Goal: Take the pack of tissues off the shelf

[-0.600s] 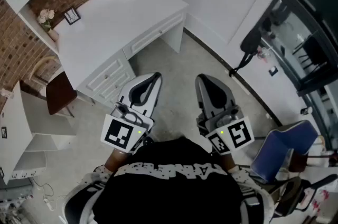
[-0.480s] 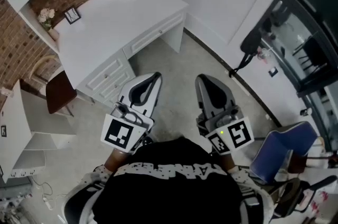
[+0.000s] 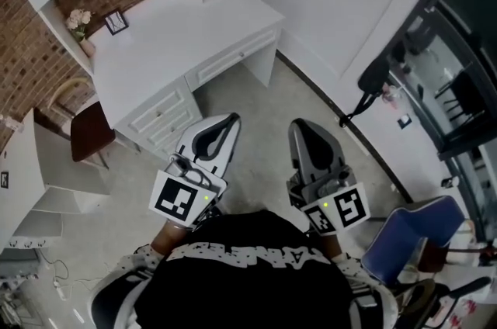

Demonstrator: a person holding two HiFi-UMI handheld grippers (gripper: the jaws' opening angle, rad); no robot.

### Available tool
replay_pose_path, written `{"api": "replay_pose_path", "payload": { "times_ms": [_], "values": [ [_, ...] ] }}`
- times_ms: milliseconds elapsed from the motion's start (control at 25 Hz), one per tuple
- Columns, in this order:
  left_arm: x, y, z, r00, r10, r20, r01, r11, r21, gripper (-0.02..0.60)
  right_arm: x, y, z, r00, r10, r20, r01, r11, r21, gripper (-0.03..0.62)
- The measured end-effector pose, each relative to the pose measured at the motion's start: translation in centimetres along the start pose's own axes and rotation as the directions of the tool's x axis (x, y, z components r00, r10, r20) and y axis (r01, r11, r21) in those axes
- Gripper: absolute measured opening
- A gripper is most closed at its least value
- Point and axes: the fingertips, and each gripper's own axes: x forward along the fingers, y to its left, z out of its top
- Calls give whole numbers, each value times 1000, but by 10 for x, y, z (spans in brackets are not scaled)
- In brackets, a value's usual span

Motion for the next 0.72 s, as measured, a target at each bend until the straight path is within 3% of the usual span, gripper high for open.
{"api": "replay_pose_path", "payload": {
  "times_ms": [720],
  "values": [
    [38,-57,-12,1000,13,-24,-13,1000,5,35,-46,-39,10,997,78,3,-78,997,-11,34]
  ]
}}
